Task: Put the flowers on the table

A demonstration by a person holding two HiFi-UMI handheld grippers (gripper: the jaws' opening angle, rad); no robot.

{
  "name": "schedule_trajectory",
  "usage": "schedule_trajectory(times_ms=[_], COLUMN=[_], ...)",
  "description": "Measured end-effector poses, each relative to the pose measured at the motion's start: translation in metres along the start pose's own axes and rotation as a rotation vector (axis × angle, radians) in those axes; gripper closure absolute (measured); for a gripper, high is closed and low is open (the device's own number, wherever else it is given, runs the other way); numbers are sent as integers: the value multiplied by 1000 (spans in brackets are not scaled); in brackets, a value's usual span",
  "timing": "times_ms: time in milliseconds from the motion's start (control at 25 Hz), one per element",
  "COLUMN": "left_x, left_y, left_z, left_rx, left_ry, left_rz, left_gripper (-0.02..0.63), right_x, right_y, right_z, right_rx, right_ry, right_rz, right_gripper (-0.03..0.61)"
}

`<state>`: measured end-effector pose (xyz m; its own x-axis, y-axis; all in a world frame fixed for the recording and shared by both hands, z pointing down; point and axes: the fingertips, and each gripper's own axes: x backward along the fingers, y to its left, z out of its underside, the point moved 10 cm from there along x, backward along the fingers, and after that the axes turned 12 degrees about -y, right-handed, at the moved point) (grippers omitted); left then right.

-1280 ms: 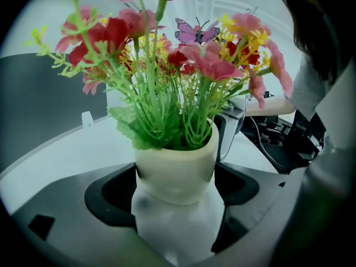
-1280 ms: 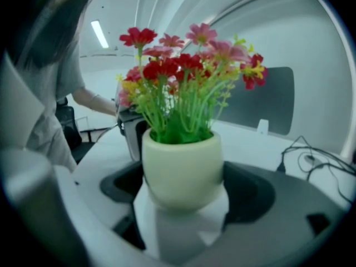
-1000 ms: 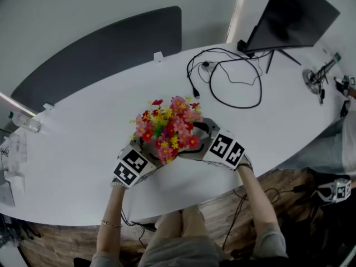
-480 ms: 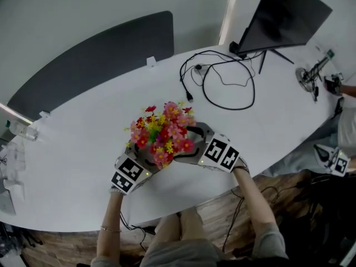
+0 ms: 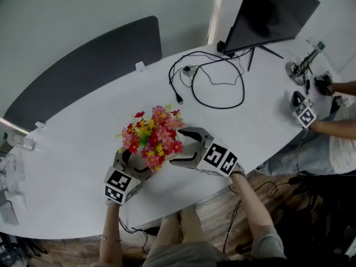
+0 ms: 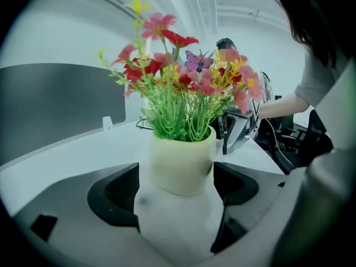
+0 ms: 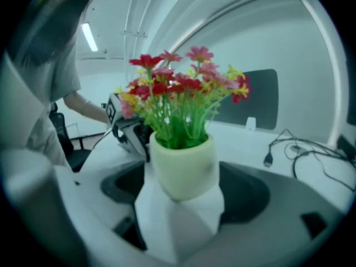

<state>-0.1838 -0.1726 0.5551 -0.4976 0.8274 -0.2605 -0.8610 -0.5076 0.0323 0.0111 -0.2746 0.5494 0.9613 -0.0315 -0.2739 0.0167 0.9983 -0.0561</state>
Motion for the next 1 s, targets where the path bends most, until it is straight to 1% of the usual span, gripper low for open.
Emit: schedule_trajectory(times_ms=[160, 240, 280, 320, 360, 400, 520, 600, 680, 800, 880, 1000], left_x=[13, 18, 21, 24, 26, 29, 34, 37, 40, 45, 48, 52], left_y=[-5, -10, -13, -16, -19, -21, -27, -31, -36, -45, -52, -60], left_z=[0, 0, -1, -1, -2, -3, -6, -9, -13, -22, -29, -42], left_rx=[43, 56, 60, 63, 68, 75, 91, 96, 101, 110, 112, 118], left_ry=[-21, -36, -43, -51, -61, -70, -70, -67, -72, -93, -100, -121], left_rz=[-45, -62, -74, -88, -102, -113, -120, -123, -130, -140, -139, -138], left_gripper=[188, 204, 226, 282, 361, 397, 417, 431, 454, 525, 546, 561], right_x=[8, 10, 12, 13, 15, 17, 23, 26, 30, 36, 40, 47], right_y=[7, 11, 14, 17, 20, 23, 30, 33, 38, 45, 50, 57], right_z=[-7, -8, -8, -9, -9, -10, -11, -14, -18, -27, -34, -45], right_rx=[-34, -53, -58, -59, -60, -65, -89, -103, -114, -120, -130, -139], right_ry=[-28, -48, -53, -56, -61, -67, -80, -95, -112, -139, -169, -209], right_rz=[25, 40, 46, 53, 61, 69, 94, 110, 123, 147, 161, 175], right_gripper=[144, 150, 155, 166, 194, 229, 309, 382, 427, 480, 505, 525])
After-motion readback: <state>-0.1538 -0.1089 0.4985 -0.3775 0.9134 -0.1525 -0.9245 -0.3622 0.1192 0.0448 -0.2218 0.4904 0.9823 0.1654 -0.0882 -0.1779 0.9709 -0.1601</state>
